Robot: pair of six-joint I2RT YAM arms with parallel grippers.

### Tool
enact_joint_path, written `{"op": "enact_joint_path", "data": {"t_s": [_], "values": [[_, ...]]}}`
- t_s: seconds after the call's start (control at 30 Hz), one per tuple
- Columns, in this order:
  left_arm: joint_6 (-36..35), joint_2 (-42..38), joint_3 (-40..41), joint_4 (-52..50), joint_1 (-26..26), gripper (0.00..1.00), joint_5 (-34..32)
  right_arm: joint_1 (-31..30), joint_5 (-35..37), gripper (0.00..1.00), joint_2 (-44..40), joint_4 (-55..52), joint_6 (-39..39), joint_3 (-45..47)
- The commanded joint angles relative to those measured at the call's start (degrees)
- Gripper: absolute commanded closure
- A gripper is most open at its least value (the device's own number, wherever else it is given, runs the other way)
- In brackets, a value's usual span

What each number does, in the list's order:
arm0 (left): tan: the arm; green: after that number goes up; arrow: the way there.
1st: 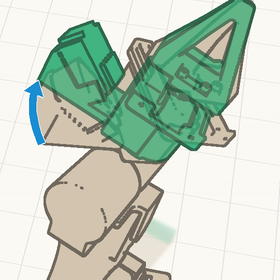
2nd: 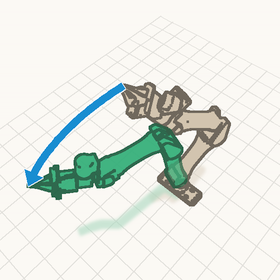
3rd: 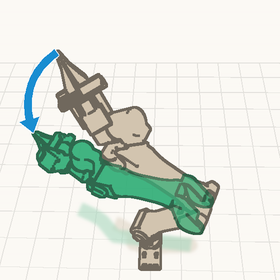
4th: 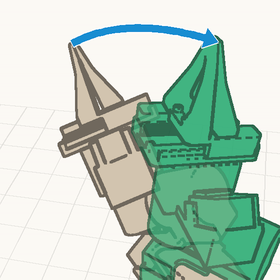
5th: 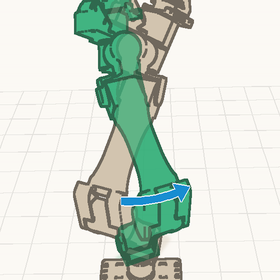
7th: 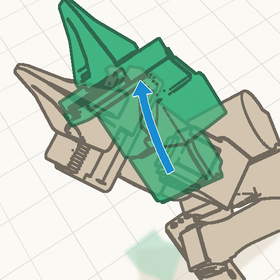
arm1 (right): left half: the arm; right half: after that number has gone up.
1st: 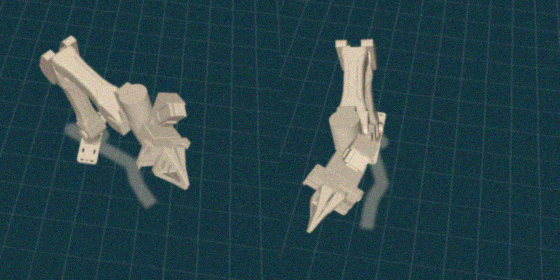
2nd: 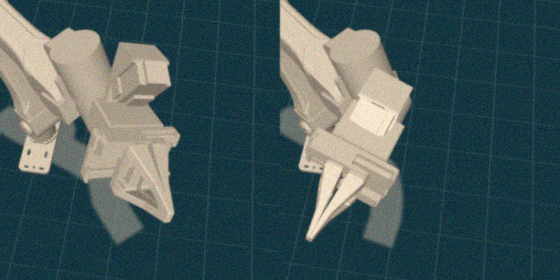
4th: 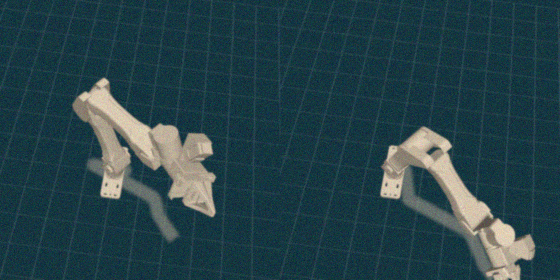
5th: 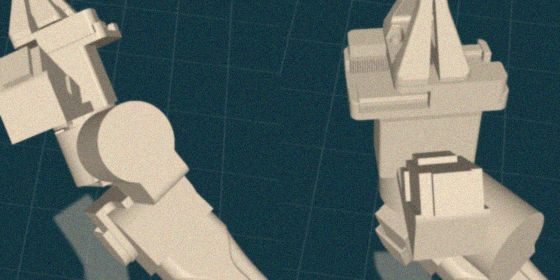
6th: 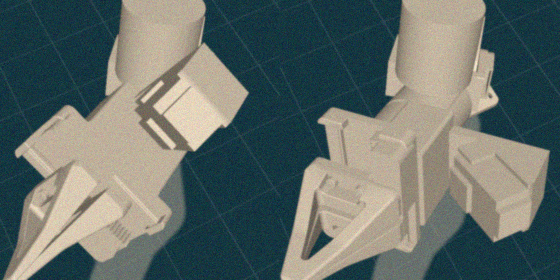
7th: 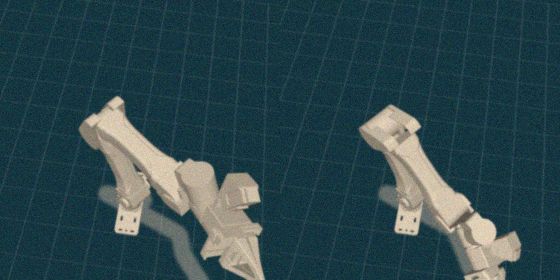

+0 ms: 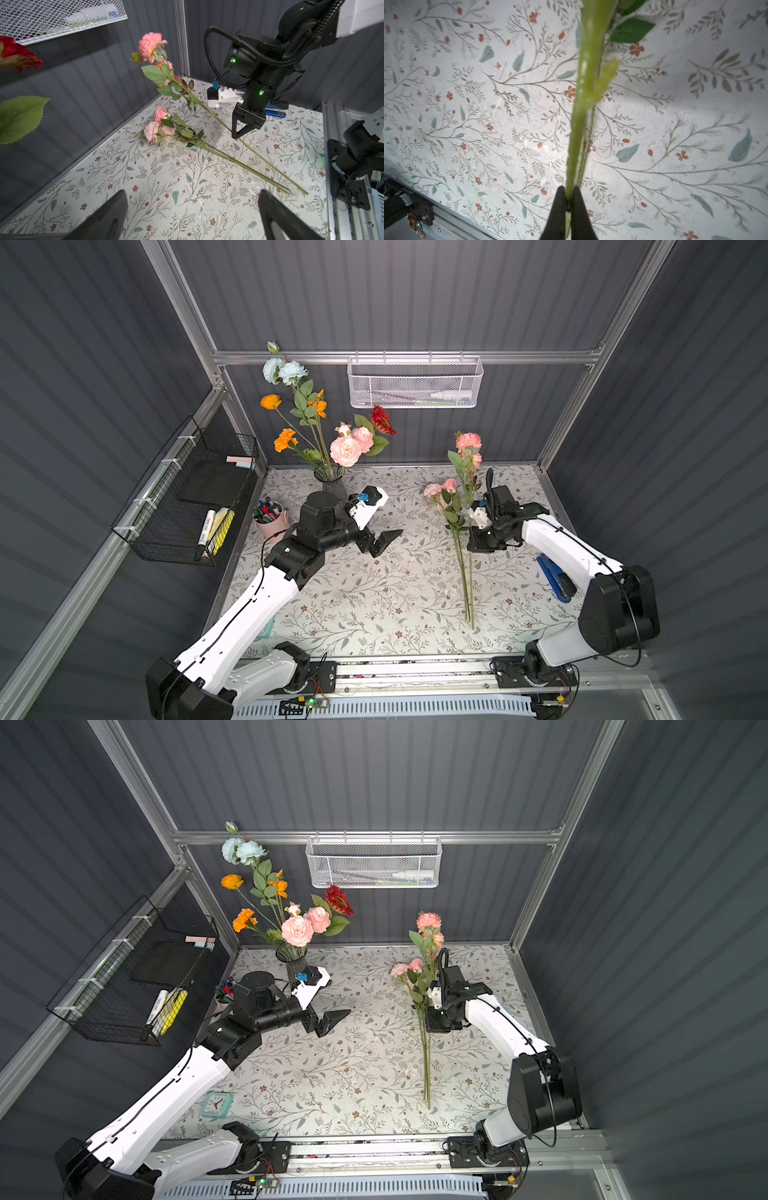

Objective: Pick out pink flowers from the vase
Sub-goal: Place the flower at the center of the board.

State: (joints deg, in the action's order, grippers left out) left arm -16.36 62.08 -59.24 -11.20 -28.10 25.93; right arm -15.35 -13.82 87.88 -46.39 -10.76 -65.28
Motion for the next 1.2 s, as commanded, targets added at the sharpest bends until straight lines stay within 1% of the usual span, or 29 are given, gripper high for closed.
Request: {"op": "enact_joint_path", "data": {"t_s": [0.0, 0.17, 0.27, 0.43, 0.6, 0.83, 0.93, 1.03, 1.17], "values": [[-0.18, -0.03, 0.72, 0.38, -0.38, 0.01, -0.44, 1.22, 2.99, 1.0, 0.97, -4.2, 1.42, 0.3], [0.19, 0.3, 1.21, 1.26, -0.4, 0.01, -0.33, 2.58, 4.23, 1.0, 2.82, -4.62, 2.13, 0.52], [0.05, 0.33, 1.26, 1.2, -0.39, 0.01, -0.28, 2.61, 5.02, 1.0, 6.04, -6.05, 2.24, -0.71], [-0.19, 0.04, 1.47, 1.29, -0.45, 0.01, -0.01, 2.5, 6.84, 1.0, 10.68, -4.64, 1.21, -1.12], [0.01, 0.38, 1.33, 1.23, -0.38, 0.01, -0.21, 2.35, 6.74, 1.0, 14.02, -3.31, 0.92, -2.16], [1.63, 2.06, 1.05, 1.51, -0.37, 0.01, 0.03, 1.4, 6.79, 1.0, 16.05, -1.84, 0.68, -3.26], [0.77, 2.51, 1.22, 1.86, -0.4, 0.01, 0.67, 1.04, 6.99, 0.97, 16.63, -1.86, 0.73, -3.76], [0.13, 2.49, 1.12, 2.1, -0.46, 0.01, 0.88, 0.85, 7.4, 0.9, 16.24, -1.68, 0.71, -3.72], [-1.17, 1.75, 0.99, 1.28, -0.4, 0.01, 1.07, 0.68, 8.03, 0.87, 15.05, -1.53, 0.92, -3.49]]}}
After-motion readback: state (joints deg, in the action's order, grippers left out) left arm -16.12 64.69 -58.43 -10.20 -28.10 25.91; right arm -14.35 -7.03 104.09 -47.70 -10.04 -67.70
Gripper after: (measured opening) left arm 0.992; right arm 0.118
